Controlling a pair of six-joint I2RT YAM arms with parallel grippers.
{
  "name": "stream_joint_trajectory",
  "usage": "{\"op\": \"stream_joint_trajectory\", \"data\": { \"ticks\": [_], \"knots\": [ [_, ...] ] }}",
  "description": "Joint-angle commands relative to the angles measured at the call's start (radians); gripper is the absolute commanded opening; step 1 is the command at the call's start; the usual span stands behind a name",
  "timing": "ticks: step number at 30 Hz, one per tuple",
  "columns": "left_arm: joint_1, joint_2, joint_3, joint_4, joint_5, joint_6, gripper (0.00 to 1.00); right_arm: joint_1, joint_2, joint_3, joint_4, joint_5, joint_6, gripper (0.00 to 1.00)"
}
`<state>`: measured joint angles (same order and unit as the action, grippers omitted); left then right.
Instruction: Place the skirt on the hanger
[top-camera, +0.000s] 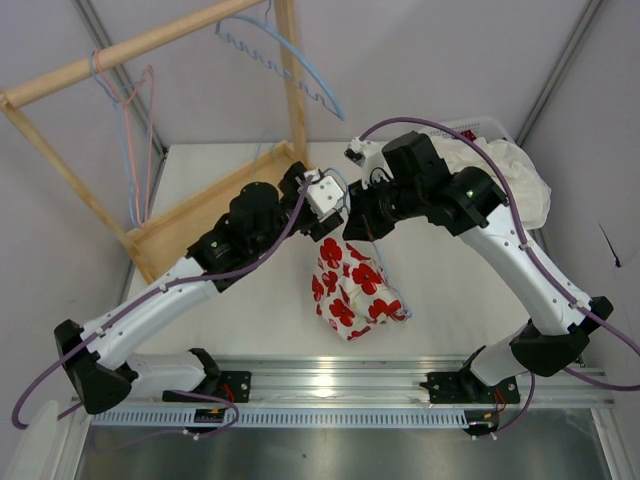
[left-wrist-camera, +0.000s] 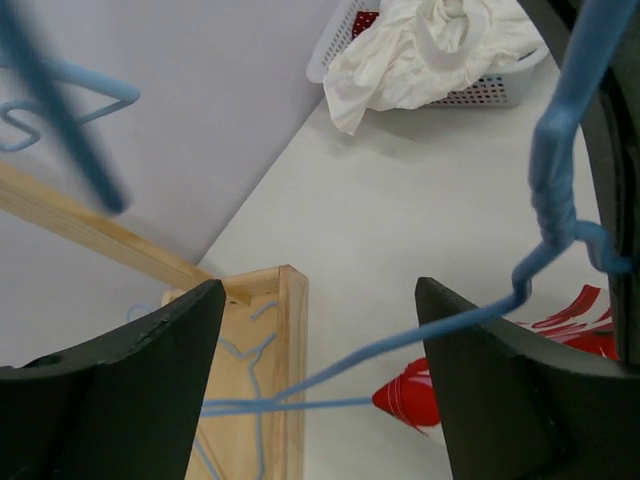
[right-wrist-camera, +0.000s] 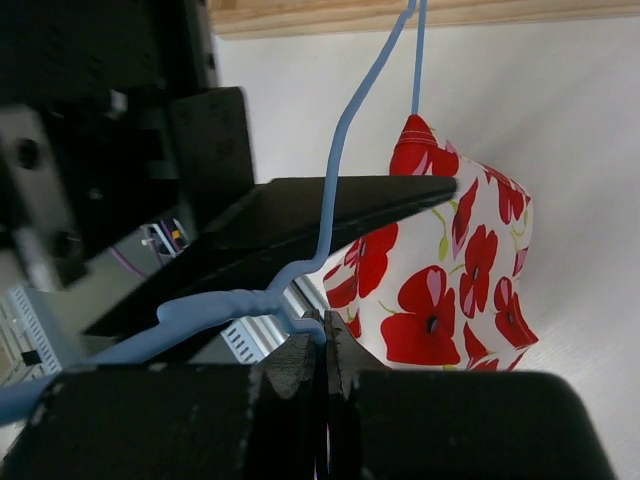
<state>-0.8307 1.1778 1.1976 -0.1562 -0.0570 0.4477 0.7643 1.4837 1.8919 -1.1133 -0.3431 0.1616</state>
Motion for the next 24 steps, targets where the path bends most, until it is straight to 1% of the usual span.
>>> {"op": "stream_joint_trajectory", "data": {
  "ticks": [1, 4, 5, 7, 8, 9, 10, 13, 15, 19, 20, 21, 24],
  "knots": [
    [0.019, 0.032, 0.048, 0.064, 0.089, 0.078, 0.81, 0.003, -0.010, 0.038, 0.053, -0.074, 0.018, 0.00],
    [0.054, 0.034, 0.028, 0.122, 0.135, 0.036, 0.48, 0.004, -0.013, 0.027, 0.066, -0.064, 0.032, 0.00],
    [0.064, 0.029, 0.010, 0.174, 0.166, 0.016, 0.32, 0.004, -0.014, 0.024, 0.066, -0.054, 0.038, 0.00],
    [0.087, 0.011, -0.012, 0.234, 0.189, -0.041, 0.23, -0.005, -0.017, 0.012, 0.066, -0.016, 0.044, 0.00],
    [0.093, 0.005, -0.033, 0.280, 0.198, -0.081, 0.15, -0.008, -0.017, 0.009, 0.067, -0.002, 0.052, 0.00],
    [0.097, -0.003, -0.038, 0.297, 0.198, -0.102, 0.11, -0.019, -0.017, 0.004, 0.069, 0.010, 0.056, 0.00],
    [0.111, -0.003, -0.038, 0.306, 0.198, -0.124, 0.00, -0.026, -0.019, -0.008, 0.072, 0.022, 0.058, 0.00],
    [0.133, 0.006, -0.026, 0.307, 0.194, -0.181, 0.00, -0.054, -0.020, -0.028, 0.086, 0.032, 0.081, 0.00],
    [0.139, 0.013, -0.012, 0.287, 0.177, -0.202, 0.00, -0.059, -0.028, -0.042, 0.101, 0.039, 0.091, 0.09],
    [0.156, 0.005, -0.024, 0.302, 0.155, -0.179, 0.00, -0.062, -0.054, -0.089, 0.116, 0.065, 0.081, 0.20],
    [0.159, 0.005, -0.020, 0.302, 0.149, -0.170, 0.00, -0.062, -0.066, -0.099, 0.119, 0.072, 0.078, 0.28],
    [0.165, 0.006, -0.012, 0.296, 0.140, -0.161, 0.00, -0.060, -0.072, -0.108, 0.124, 0.090, 0.073, 0.30],
    [0.176, 0.013, 0.019, 0.262, 0.126, -0.119, 0.00, -0.059, -0.111, -0.158, 0.154, 0.122, 0.067, 0.31]
  ]
}}
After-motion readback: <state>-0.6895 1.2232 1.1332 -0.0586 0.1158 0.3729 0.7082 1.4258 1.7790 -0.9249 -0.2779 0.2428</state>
